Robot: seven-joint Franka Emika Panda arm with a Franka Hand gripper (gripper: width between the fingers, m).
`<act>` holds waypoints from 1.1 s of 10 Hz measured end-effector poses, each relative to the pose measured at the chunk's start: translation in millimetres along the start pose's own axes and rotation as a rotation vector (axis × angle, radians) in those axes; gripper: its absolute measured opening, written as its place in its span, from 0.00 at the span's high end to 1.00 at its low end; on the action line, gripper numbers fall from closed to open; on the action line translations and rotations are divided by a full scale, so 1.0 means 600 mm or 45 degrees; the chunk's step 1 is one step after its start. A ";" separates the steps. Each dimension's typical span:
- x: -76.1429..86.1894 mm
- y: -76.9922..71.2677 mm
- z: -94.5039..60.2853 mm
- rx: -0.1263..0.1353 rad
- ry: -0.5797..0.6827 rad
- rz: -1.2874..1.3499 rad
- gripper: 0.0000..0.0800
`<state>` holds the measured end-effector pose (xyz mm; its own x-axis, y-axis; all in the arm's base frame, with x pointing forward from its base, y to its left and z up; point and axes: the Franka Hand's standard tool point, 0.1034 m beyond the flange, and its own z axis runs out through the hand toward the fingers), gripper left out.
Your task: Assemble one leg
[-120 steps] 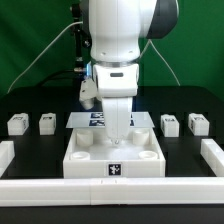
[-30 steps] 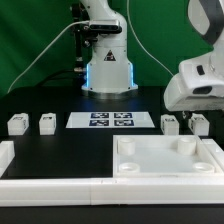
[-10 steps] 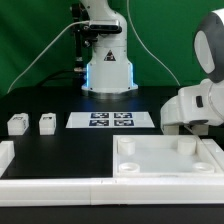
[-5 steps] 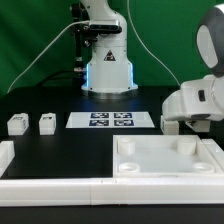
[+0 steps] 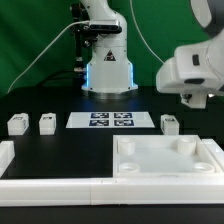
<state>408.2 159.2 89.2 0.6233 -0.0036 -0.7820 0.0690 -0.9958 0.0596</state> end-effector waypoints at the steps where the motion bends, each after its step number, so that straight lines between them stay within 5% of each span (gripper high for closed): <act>1: -0.002 0.004 -0.007 0.004 0.011 0.006 0.63; 4: 0.013 -0.004 -0.013 0.023 0.123 0.003 0.63; 8: 0.027 -0.012 -0.031 0.080 0.636 -0.006 0.63; 11: 0.024 0.021 -0.075 0.080 1.031 -0.064 0.63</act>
Offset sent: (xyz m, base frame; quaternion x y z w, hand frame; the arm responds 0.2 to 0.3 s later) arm 0.0000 0.0000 0.0000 0.0000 0.0899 0.0000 0.9960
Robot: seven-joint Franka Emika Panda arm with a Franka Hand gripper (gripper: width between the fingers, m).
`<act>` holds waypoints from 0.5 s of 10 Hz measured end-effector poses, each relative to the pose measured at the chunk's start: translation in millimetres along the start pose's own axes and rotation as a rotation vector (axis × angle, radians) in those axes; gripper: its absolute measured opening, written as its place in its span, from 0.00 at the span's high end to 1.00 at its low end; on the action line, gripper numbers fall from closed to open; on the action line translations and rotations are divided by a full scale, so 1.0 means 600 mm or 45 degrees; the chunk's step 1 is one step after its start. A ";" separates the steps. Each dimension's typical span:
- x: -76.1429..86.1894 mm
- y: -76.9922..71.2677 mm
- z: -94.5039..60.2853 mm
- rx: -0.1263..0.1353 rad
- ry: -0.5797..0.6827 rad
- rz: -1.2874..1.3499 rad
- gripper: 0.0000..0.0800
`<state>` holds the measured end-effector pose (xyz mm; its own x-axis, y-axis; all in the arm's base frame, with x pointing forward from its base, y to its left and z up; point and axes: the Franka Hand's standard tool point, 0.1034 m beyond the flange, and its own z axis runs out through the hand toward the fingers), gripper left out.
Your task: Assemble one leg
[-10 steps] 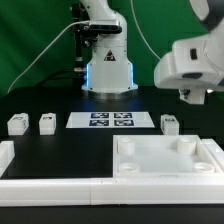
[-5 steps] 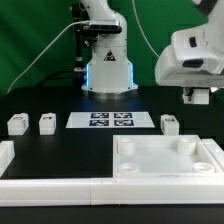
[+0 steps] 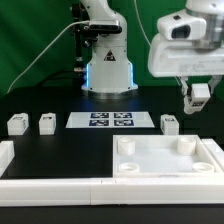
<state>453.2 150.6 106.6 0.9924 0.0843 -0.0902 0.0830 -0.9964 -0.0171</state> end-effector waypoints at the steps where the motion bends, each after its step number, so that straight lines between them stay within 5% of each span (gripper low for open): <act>1: 0.007 -0.003 -0.009 0.016 0.115 -0.007 0.63; 3: 0.003 -0.014 -0.001 0.067 0.311 -0.010 0.63; 5: 0.001 -0.013 0.002 0.060 0.280 -0.016 0.63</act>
Offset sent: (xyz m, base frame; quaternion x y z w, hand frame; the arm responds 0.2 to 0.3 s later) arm 0.0000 0.0000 0.0000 0.0000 0.0000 0.0000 1.0000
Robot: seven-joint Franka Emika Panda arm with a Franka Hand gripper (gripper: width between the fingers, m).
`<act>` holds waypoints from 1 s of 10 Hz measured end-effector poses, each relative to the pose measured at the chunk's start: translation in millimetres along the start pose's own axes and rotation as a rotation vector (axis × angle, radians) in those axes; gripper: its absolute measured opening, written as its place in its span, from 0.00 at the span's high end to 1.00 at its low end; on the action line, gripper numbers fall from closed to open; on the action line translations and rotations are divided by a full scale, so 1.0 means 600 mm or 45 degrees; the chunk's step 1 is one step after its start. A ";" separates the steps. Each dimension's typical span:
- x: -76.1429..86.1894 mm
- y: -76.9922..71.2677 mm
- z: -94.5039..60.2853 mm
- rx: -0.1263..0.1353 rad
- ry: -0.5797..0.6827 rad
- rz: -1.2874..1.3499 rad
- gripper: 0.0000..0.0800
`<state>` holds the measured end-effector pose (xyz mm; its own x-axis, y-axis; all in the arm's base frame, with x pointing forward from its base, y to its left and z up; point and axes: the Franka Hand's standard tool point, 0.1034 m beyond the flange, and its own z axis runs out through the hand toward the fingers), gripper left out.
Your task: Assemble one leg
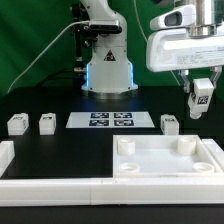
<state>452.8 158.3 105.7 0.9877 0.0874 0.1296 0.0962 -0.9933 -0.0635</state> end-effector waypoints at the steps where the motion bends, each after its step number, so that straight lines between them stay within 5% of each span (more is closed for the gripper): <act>1: 0.002 0.003 0.000 0.000 -0.001 -0.037 0.63; 6: 0.113 0.038 -0.027 0.013 0.010 -0.166 0.63; 10: 0.108 0.038 -0.024 0.013 0.003 -0.167 0.63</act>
Offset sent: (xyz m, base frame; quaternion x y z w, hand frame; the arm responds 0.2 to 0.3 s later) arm 0.0481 -0.0088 0.0216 0.0216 -0.0112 -0.0473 0.9986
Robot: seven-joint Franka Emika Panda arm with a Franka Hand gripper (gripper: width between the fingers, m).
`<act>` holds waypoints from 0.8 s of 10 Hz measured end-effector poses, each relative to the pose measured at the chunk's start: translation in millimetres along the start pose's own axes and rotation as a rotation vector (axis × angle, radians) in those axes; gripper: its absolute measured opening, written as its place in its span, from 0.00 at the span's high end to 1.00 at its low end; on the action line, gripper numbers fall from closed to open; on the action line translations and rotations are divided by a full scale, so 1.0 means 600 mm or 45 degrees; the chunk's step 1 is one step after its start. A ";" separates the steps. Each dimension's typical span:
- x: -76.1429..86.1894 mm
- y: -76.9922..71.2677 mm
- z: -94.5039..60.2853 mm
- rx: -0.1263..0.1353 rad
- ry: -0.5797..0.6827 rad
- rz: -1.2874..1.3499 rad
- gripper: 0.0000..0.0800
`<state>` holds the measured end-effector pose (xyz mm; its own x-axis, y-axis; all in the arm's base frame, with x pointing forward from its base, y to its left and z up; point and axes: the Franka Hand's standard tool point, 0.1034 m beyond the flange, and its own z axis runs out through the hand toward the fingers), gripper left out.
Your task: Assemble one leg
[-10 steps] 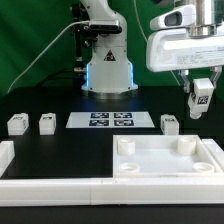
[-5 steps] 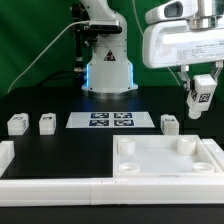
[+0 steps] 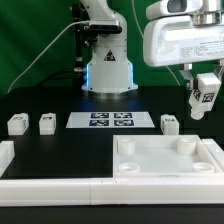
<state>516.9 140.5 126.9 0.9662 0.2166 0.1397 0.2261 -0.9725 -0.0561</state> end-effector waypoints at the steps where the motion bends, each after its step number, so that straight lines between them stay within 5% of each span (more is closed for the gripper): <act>1: 0.000 0.000 0.000 0.000 0.000 0.000 0.63; 2: 0.000 0.002 0.000 -0.001 0.000 0.000 0.63; 5: 0.039 0.059 -0.026 -0.004 0.002 -0.072 0.63; 8: 0.067 0.083 -0.021 0.001 0.043 -0.092 0.63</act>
Offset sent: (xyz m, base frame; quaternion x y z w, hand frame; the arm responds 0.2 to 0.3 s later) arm 0.0331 -0.0298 0.0237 0.0137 -0.0266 -0.0409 0.9987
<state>565.4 99.9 142.3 0.9426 0.2836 0.1765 0.2956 -0.9542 -0.0455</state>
